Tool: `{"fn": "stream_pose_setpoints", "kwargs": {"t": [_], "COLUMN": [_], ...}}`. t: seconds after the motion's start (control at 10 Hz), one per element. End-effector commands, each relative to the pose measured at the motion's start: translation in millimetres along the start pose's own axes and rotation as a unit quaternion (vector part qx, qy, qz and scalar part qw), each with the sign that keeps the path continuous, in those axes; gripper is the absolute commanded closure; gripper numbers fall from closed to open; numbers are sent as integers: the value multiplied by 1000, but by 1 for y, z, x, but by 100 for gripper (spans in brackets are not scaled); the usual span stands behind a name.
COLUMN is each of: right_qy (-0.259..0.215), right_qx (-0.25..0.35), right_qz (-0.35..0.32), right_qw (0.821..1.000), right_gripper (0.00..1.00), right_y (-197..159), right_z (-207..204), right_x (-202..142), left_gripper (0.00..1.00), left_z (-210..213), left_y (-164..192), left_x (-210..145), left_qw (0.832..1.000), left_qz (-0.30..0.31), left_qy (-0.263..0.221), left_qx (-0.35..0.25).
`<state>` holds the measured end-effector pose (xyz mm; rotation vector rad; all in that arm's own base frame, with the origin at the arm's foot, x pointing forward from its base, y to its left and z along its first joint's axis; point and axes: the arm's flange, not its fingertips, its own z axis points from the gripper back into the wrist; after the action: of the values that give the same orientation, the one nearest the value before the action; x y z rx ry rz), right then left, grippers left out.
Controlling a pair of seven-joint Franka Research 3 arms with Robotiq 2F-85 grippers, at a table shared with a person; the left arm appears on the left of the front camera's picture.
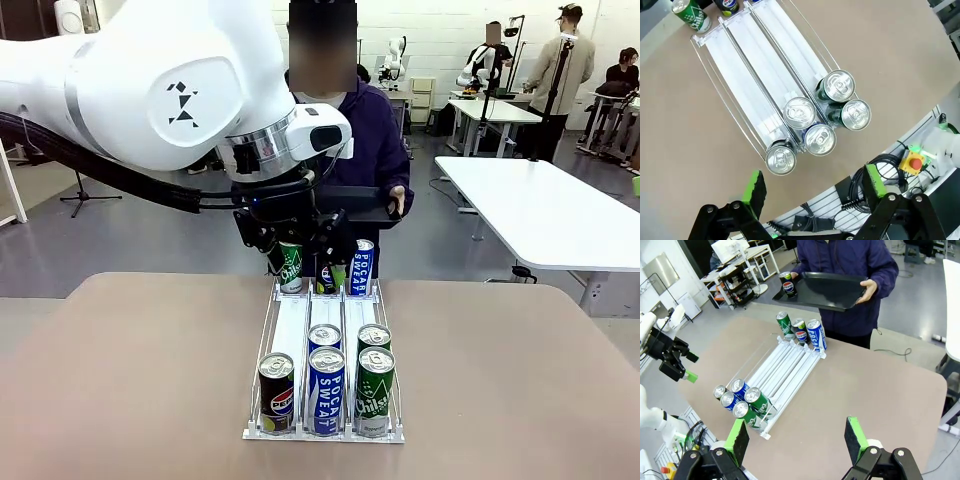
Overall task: Retrieve and hand over the desired beverage to the person.
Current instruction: Pick up another can of the same type that the person held from the Automatic Can Dispenser.
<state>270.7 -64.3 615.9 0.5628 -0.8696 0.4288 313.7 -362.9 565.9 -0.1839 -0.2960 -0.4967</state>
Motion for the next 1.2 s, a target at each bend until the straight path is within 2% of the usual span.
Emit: {"fn": "stream_pose_setpoints", "kwargs": {"t": [0.0, 0.2, 0.4, 0.5, 0.6, 0.8, 1.1], "right_qy": [-4, -4, -4, -4, -4, -4, -4], "right_qx": [16, 16, 16, 16, 16, 16, 16], "right_qz": [2, 2, 2, 2, 2, 2, 2], "right_qw": [1000, 1000, 1000, 1000, 1000, 1000, 1000], "right_gripper": [0, 0, 0, 0, 0, 0, 0], "right_y": [-1, -1, -1, -1, -1, -1, -1], "right_z": [-3, -3, -3, -3, -3, -3, -3], "right_x": [1, 1, 1, 1, 1, 1, 1], "left_gripper": [0, 0, 0, 0, 0, 0, 0], "left_z": [-23, -48, -70, -77, -82, -88, -101], "left_y": [-29, -51, -50, -42, -36, -17, -11], "left_x": [-8, -12, -10, -3, 1, 5, 1], "left_qw": [998, 981, 963, 959, 962, 976, 981], "left_qz": [44, 159, 222, 245, 244, 198, 169], "left_qy": [-7, 48, 78, 82, 95, 93, 98], "left_qx": [47, 102, 133, 116, 76, 17, 2]}}
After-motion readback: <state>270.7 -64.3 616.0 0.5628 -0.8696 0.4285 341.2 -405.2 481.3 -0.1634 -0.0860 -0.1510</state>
